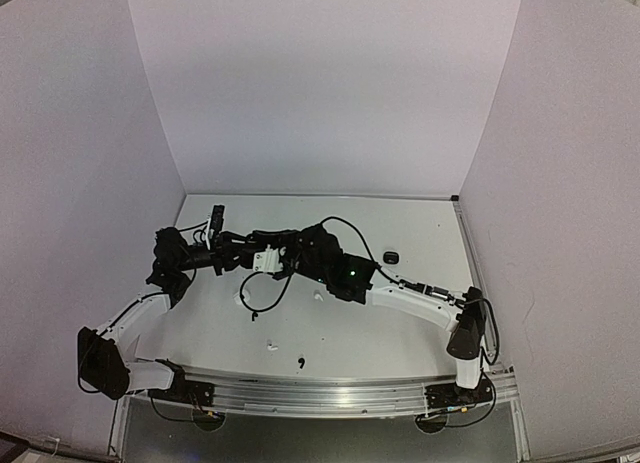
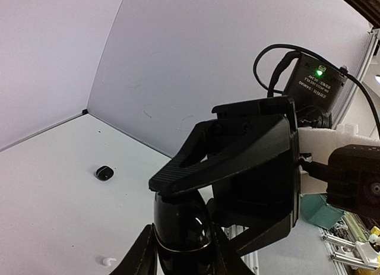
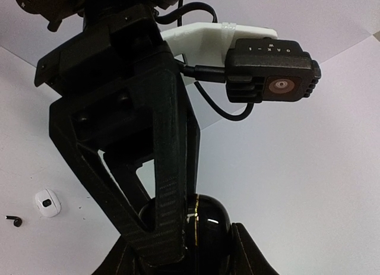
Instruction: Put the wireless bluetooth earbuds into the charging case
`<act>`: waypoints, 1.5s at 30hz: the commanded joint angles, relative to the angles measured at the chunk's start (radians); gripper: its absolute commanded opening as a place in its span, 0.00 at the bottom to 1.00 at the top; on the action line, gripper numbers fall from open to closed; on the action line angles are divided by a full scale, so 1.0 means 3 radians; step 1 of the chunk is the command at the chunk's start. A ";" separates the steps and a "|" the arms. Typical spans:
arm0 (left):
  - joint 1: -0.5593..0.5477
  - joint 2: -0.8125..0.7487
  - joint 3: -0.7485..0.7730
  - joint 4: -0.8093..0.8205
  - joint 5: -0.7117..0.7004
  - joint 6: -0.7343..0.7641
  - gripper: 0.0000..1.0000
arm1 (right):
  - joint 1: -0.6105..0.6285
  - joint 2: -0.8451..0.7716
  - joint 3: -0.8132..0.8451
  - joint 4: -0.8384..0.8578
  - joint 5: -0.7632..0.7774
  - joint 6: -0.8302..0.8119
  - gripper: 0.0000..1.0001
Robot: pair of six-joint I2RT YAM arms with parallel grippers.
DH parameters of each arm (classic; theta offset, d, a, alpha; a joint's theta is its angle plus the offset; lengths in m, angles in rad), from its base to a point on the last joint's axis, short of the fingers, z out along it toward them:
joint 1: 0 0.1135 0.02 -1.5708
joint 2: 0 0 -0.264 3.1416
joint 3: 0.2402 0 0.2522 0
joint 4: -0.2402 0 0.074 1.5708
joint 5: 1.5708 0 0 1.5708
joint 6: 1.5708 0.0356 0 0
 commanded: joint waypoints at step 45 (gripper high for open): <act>0.0204 0.0032 0.0477 -0.0688 0.0775 0.0299 0.12 | -0.0045 -0.0031 -0.0049 0.0567 0.0020 -0.0184 0.01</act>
